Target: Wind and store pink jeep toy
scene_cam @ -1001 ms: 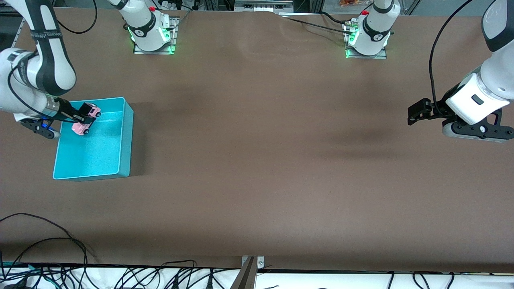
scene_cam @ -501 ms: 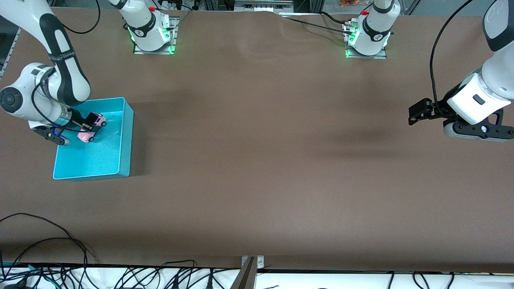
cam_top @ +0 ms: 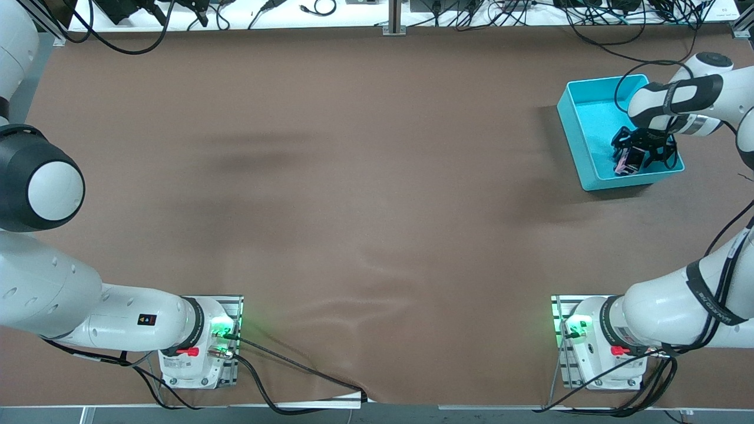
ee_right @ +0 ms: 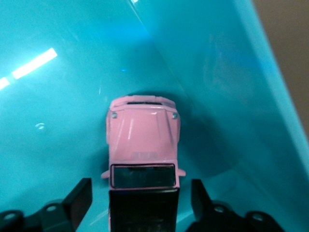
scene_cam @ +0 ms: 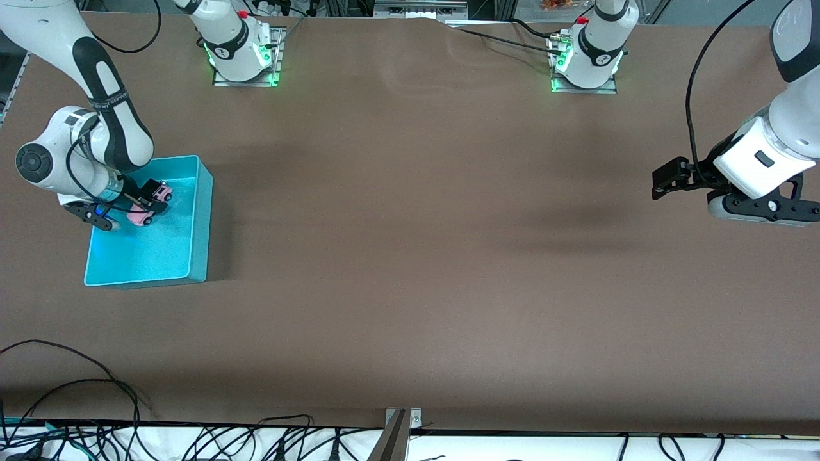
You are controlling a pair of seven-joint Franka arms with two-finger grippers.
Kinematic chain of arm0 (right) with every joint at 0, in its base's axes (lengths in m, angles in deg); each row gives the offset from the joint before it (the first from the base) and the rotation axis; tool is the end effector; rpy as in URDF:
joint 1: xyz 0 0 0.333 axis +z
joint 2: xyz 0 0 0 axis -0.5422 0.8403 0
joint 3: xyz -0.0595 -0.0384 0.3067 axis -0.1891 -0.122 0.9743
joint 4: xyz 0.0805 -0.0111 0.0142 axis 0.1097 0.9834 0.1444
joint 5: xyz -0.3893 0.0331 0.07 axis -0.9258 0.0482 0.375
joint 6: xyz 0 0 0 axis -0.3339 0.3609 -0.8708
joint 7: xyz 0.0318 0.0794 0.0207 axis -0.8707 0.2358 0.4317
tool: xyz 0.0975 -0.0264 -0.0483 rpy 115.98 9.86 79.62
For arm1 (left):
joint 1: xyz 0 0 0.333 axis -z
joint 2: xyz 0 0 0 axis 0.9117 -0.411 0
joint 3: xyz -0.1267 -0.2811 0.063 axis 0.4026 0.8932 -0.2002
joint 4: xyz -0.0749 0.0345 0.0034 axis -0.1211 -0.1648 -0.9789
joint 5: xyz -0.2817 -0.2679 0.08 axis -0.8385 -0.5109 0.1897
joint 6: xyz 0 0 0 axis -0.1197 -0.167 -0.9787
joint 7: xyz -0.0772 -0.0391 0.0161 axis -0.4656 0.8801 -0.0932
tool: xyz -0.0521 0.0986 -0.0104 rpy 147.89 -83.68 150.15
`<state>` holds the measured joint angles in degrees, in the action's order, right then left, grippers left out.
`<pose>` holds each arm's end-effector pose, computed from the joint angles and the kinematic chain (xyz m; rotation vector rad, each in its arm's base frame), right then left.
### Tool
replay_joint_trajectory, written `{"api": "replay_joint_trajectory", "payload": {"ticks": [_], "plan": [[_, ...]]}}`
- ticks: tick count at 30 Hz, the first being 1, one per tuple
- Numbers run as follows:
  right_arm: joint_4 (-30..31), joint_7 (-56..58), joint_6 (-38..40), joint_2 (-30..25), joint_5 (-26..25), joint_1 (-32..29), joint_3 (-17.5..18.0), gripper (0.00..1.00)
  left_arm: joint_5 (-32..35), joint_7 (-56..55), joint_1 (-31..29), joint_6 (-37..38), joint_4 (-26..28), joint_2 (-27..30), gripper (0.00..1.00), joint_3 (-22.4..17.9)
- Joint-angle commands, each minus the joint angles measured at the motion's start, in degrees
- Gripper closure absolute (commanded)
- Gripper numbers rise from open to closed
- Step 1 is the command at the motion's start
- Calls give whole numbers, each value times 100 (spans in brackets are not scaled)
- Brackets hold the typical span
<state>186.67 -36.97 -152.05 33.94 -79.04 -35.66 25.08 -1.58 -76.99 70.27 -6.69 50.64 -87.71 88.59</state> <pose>0.4992 -0.1645 0.1844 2.9570 -0.7351 -0.2445 0.6071 -0.0612 0.5742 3.1125 -0.1231 -0.0386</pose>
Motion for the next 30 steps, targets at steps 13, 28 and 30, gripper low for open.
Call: {"api": "replay_joint_trajectory", "payload": {"ticks": [13, 28, 30], "plan": [[-803, -114, 1265, -1408, 6, -60, 508, 0, -33, -54, -58, 17, 3, 118, 0, 63], [-2000, -509, 3129, -1873, 304, 317, 1089, 0, -33, -54, -58, 17, -6, 118, 0, 55], [-2052, -1140, 3041, -1918, 392, 353, 1089, 0, -33, -54, -50, 8, -6, 109, 0, 55]]}}
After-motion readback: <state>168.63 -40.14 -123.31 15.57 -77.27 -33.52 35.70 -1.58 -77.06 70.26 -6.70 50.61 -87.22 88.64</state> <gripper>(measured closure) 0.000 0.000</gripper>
